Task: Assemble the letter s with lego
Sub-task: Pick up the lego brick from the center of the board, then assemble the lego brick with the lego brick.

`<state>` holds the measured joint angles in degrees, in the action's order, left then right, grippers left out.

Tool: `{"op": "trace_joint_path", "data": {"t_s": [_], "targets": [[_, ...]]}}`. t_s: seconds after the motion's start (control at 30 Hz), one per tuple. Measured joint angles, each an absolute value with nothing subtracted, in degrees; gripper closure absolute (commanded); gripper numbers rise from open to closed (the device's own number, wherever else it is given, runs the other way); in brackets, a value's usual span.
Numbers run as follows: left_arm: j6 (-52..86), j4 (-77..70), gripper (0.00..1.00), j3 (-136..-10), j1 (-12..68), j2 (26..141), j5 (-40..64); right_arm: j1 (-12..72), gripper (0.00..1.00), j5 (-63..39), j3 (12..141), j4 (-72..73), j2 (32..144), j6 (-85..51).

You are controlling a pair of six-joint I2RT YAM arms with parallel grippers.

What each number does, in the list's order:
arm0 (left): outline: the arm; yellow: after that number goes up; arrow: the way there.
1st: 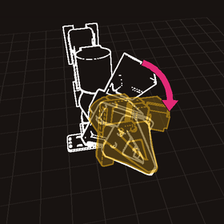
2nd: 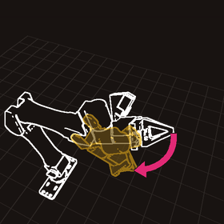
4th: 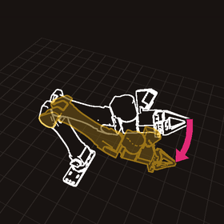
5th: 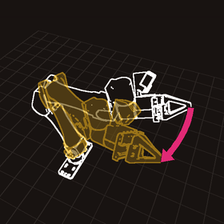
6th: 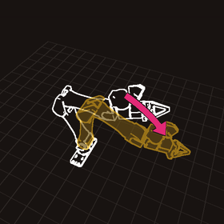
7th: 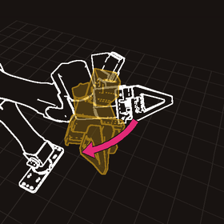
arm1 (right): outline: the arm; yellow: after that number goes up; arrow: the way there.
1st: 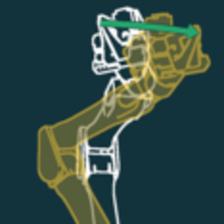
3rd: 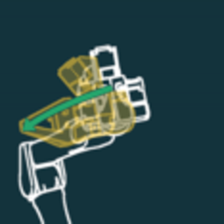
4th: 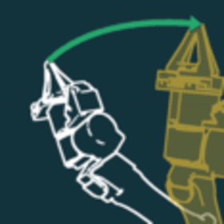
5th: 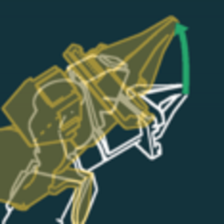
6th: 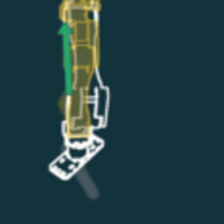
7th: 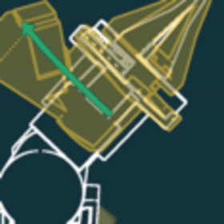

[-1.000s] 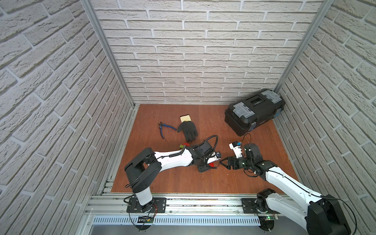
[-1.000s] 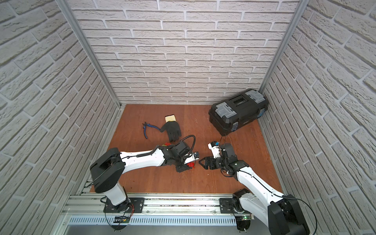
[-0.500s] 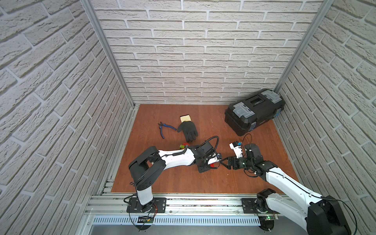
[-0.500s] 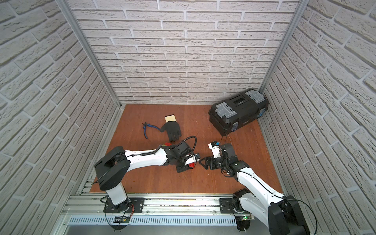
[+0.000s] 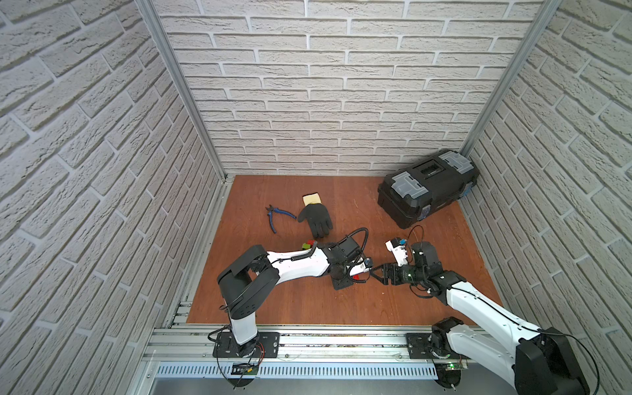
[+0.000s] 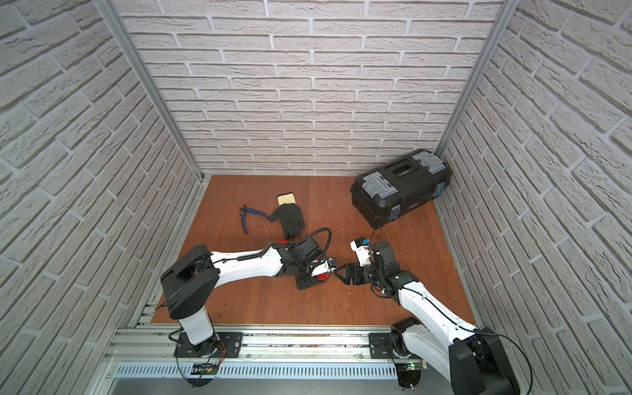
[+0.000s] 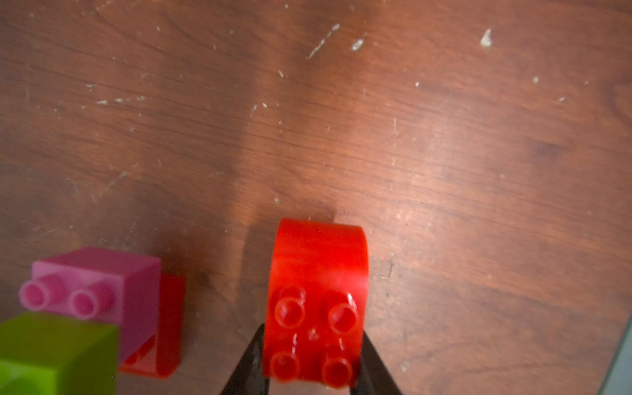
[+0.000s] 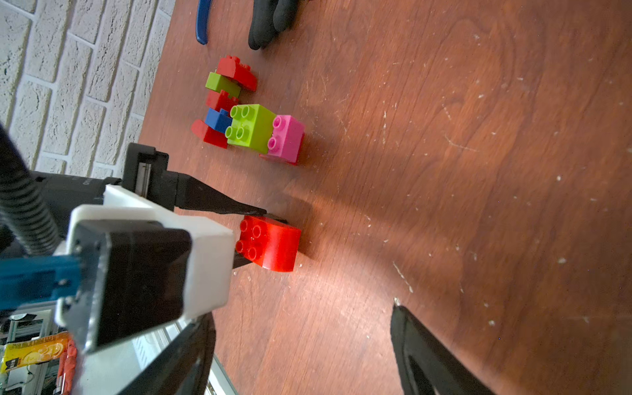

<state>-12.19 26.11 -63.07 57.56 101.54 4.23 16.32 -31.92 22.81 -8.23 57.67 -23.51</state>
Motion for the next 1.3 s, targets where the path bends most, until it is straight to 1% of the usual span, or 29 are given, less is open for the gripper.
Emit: {"op": "trace_joint_path", "data": {"t_s": [0.17, 0.4, 0.6, 0.77, 0.87, 1.13, 1.3], "targets": [[-12.1, 30.0, 0.74, -65.5, 57.4, 101.3, 3.6, 16.0, 0.19, -33.8, 22.3, -5.1, 59.5, -26.1], [-15.2, 36.9, 0.75, -67.8, 56.6, 95.8, 4.1, 15.6, 0.22, -36.3, 21.0, 7.2, 67.2, -33.8], [-17.9, 39.9, 0.75, -69.5, 52.2, 92.7, 4.4, 15.7, 0.24, -38.3, 21.4, 14.7, 74.7, -39.7], [-20.6, 41.6, 0.75, -71.7, 49.0, 92.5, 4.5, 16.8, 0.24, -38.7, 23.4, 17.6, 79.7, -43.1], [-22.8, 42.5, 0.78, -73.3, 47.2, 92.5, 5.5, 17.9, 0.25, -38.7, 24.6, 19.8, 82.0, -44.8], [-27.5, 43.4, 0.78, -75.0, 45.7, 94.2, 6.7, 20.4, 0.28, -39.8, 27.6, 27.6, 90.8, -49.5], [-28.5, 43.2, 0.78, -76.0, 44.6, 96.2, 8.1, 21.6, 0.28, -40.6, 29.5, 30.8, 94.3, -51.4]]}}
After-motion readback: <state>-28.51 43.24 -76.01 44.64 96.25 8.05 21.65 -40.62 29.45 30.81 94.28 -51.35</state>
